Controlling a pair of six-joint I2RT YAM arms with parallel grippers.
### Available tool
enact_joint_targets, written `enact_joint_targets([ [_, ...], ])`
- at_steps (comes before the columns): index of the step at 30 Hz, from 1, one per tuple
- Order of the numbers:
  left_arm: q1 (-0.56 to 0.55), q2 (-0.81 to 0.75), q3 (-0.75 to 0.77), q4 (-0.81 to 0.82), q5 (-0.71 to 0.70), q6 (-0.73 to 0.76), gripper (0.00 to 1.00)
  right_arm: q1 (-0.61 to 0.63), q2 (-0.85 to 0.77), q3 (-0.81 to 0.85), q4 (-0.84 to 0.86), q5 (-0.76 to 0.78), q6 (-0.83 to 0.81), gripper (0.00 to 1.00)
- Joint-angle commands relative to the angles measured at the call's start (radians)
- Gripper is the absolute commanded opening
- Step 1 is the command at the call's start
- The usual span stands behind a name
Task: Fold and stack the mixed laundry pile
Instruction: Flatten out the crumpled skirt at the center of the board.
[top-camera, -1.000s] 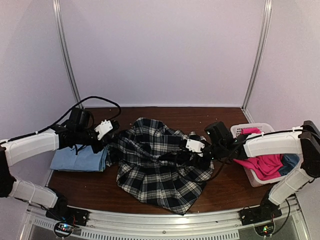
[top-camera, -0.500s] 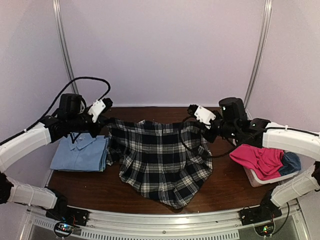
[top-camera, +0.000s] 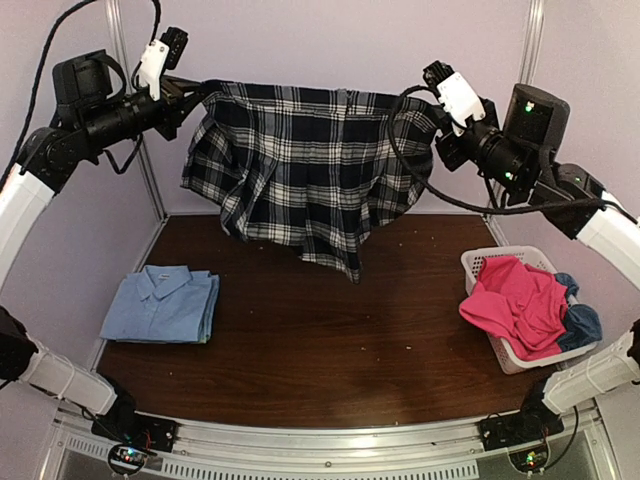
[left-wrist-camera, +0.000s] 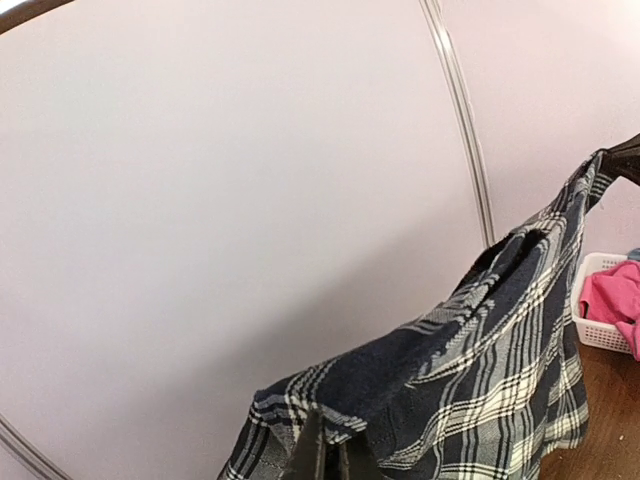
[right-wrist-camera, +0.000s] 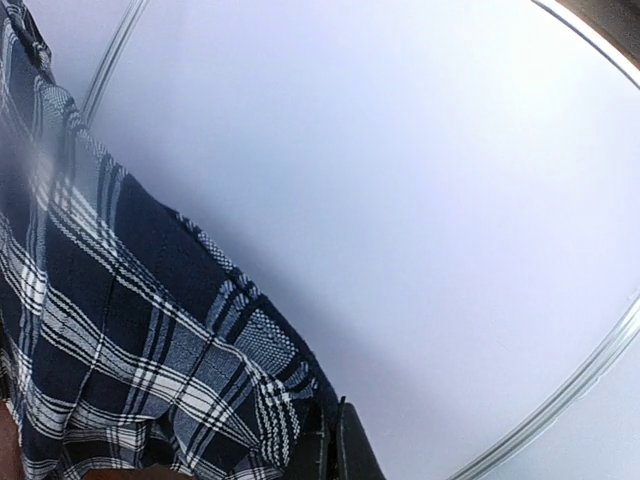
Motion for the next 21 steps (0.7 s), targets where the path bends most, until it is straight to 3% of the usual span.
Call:
enact_joint_targets([
  [1,-0.057,-0.063,-0.047,-0.081,-0.027,0.002,0.00,0.074,-0.061,0.011,-0.124,0.107,-0.023,0.00],
  [6,-0.102,-0.202,-0.167,-0.059,-0.031,-0.071,0.00,0.267,-0.087,0.008,-0.260,0.269,0.012,0.00],
  [8,-0.102,-0.233,-0.210,-0.038,-0.134,-0.133,0.00,0.296,-0.110,0.008,-0.276,0.305,0.064,0.00],
  [10,-0.101,-0.185,-0.211,-0.082,-0.294,-0.154,0.00,0.252,-0.131,-0.061,-0.168,0.296,0.083,0.00],
  [11,-0.098,-0.121,-0.196,-0.120,-0.330,-0.149,0.00,0.161,-0.101,-0.081,-0.172,0.256,0.111,0.00],
  [14,-0.097,0.092,-0.055,-0.263,-0.371,-0.233,0.00,-0.020,0.069,0.039,-0.303,0.184,0.292,0.00],
  [15,-0.097,0.108,-0.060,-0.221,-0.348,-0.294,0.00,-0.039,0.096,0.057,-0.289,0.137,0.333,0.00],
  [17,-0.115,0.064,-0.222,0.026,-0.004,-0.328,0.00,-0.034,0.119,0.064,-0.237,-0.055,0.398,0.00],
  [18,-0.150,0.056,-0.267,0.129,0.074,-0.337,0.00,-0.019,0.135,0.071,-0.217,-0.144,0.440,0.00],
  [19,-0.198,0.065,-0.273,0.174,0.090,-0.323,0.00,0.004,0.153,0.083,-0.210,-0.211,0.464,0.00],
  [21,-0.279,0.103,-0.217,0.102,0.054,-0.229,0.00,0.065,0.179,0.097,-0.208,-0.291,0.475,0.00],
])
